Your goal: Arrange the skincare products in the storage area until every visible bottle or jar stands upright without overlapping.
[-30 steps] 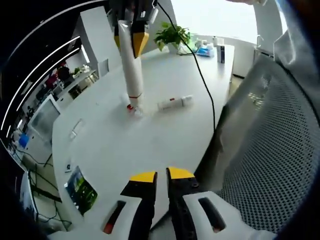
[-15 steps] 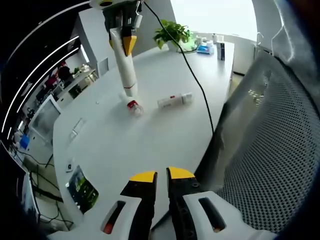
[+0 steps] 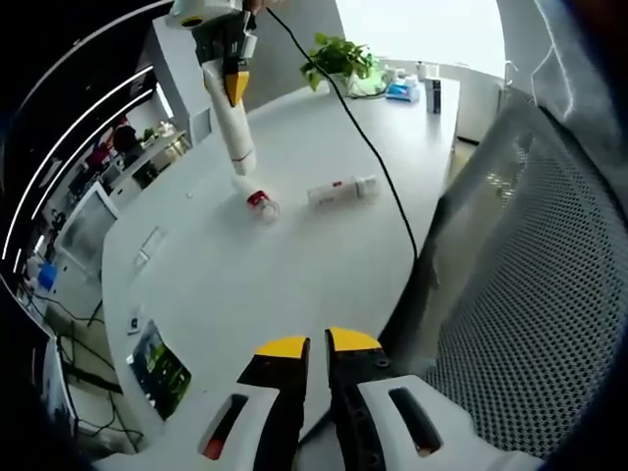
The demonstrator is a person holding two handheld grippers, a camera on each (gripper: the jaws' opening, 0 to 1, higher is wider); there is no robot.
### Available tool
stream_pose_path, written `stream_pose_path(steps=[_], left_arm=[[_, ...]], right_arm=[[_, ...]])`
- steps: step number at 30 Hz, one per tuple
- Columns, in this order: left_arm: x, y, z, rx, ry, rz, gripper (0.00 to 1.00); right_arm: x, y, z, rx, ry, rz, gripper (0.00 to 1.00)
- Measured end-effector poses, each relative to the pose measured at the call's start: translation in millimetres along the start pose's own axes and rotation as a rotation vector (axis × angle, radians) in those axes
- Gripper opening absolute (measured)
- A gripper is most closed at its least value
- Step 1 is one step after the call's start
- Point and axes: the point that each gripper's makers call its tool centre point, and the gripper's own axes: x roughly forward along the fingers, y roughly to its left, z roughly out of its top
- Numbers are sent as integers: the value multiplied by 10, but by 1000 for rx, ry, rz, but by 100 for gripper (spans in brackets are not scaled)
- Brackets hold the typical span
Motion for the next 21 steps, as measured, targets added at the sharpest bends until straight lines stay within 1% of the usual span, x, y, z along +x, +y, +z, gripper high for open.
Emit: stream_pose_path(steps=[6, 12, 14, 17, 21], left_arm=[[18, -51, -18, 0, 14, -22, 5], [18, -43, -19, -15, 14, -21, 5], [21, -54, -30, -17, 19, -27, 5], [18, -57, -12, -25, 9, -29, 5], [19, -57, -17, -30, 11, -29, 4]], right_arm=[[76, -147, -191, 40, 17, 12, 1], [146, -234, -363, 71, 43, 30, 1], [168, -261, -411, 82, 49, 36, 1], [189, -295, -460, 97, 48, 41, 1], [204, -363, -543, 110, 60, 43, 1]])
